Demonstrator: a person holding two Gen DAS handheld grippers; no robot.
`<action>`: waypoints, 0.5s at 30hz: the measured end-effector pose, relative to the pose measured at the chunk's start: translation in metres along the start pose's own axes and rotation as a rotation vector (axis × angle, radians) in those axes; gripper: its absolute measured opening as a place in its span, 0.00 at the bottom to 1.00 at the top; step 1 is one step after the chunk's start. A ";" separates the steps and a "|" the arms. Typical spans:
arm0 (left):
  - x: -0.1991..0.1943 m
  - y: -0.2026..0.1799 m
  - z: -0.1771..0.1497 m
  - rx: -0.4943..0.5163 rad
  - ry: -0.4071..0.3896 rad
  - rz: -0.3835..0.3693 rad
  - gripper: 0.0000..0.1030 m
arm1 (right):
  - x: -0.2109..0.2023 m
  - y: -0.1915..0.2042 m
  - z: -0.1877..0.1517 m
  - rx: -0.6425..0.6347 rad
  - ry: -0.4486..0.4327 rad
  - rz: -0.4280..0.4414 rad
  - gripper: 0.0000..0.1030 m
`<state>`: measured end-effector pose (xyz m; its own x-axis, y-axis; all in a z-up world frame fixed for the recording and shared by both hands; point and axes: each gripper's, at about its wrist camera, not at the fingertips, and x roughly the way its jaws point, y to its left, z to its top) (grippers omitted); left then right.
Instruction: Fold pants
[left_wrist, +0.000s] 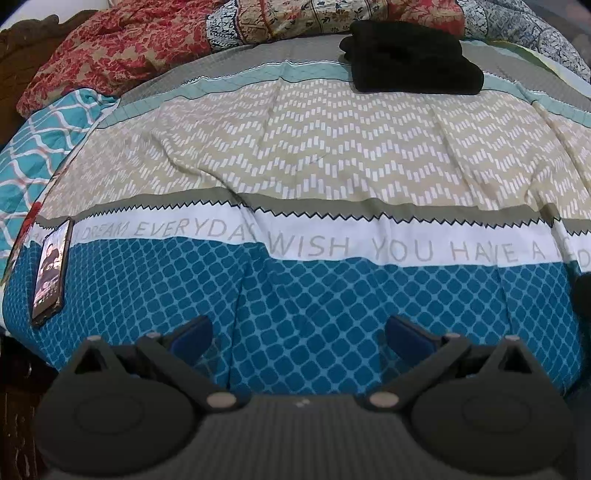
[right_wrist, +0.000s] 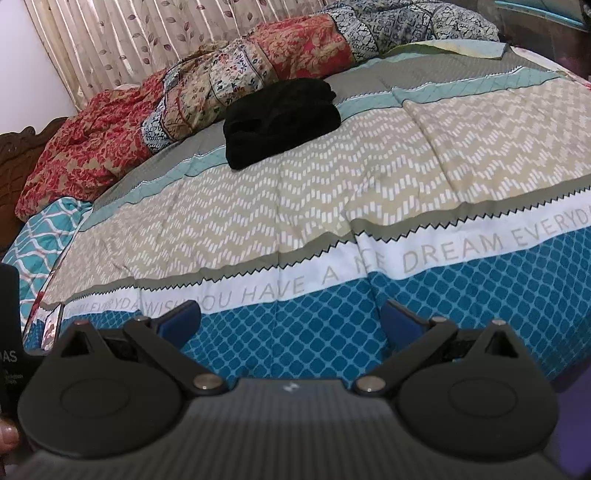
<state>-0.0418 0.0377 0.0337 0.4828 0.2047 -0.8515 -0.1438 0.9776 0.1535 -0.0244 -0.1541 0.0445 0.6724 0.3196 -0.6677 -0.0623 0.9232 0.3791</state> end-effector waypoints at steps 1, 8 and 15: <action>0.000 0.000 -0.001 -0.001 0.002 0.001 1.00 | 0.000 0.001 0.000 -0.001 0.000 0.000 1.00; 0.003 0.002 -0.006 0.008 0.022 0.003 1.00 | 0.001 0.001 -0.002 0.006 0.011 0.000 1.00; 0.005 0.001 -0.011 0.023 0.034 0.001 1.00 | 0.000 0.003 -0.003 0.001 0.012 -0.001 1.00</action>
<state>-0.0493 0.0387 0.0242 0.4530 0.2046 -0.8677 -0.1245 0.9783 0.1656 -0.0268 -0.1505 0.0435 0.6638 0.3213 -0.6754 -0.0610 0.9233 0.3793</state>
